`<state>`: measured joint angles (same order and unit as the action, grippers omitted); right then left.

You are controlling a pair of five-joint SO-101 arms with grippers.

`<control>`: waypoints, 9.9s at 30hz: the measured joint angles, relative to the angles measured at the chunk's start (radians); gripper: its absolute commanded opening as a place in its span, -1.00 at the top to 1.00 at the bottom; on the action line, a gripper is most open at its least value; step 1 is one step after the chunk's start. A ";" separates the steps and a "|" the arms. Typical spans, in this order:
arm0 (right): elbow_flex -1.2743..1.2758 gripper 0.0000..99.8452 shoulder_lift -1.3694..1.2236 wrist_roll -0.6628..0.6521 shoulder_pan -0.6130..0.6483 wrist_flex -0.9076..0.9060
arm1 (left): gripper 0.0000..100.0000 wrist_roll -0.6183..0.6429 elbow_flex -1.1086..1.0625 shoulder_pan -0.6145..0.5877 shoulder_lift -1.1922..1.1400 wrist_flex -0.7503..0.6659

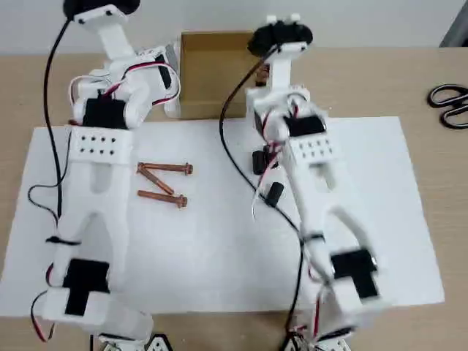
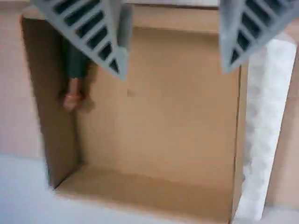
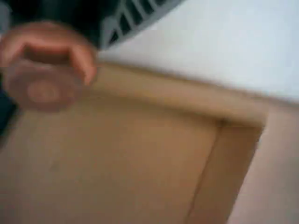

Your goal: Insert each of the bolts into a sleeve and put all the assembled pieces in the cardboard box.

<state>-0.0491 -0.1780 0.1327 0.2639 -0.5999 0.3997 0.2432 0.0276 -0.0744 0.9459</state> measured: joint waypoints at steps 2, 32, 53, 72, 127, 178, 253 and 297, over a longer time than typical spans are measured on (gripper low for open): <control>-0.120 0.99 -0.127 0.000 -0.012 0.040 | 0.75 0.000 0.028 0.000 -0.017 0.018; -1.356 0.59 -1.128 0.000 0.043 -0.058 | 0.76 0.000 0.049 0.091 0.055 0.187; -1.579 0.56 -1.099 -0.008 0.066 -0.480 | 0.76 0.000 0.049 0.095 0.140 0.264; -1.585 0.56 -0.836 0.063 0.066 -1.125 | 0.76 0.000 0.049 0.095 0.167 0.534; -0.299 0.56 -0.333 0.295 0.097 -1.033 | 0.76 0.057 -0.141 0.052 0.170 0.680; -0.295 0.74 -0.367 0.281 0.097 -1.002 | 0.76 0.064 -0.144 0.052 0.170 0.661; 0.347 1.00 0.724 0.153 -0.155 -1.114 | 0.98 -0.973 -0.486 0.025 0.133 0.605; 0.517 1.00 0.942 0.015 -0.477 -1.114 | 0.83 -1.735 -0.554 0.028 0.032 0.526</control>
<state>0.4680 0.7641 0.1481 -0.2133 -1.7139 -1.3357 -0.3107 0.0552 -0.0422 1.4722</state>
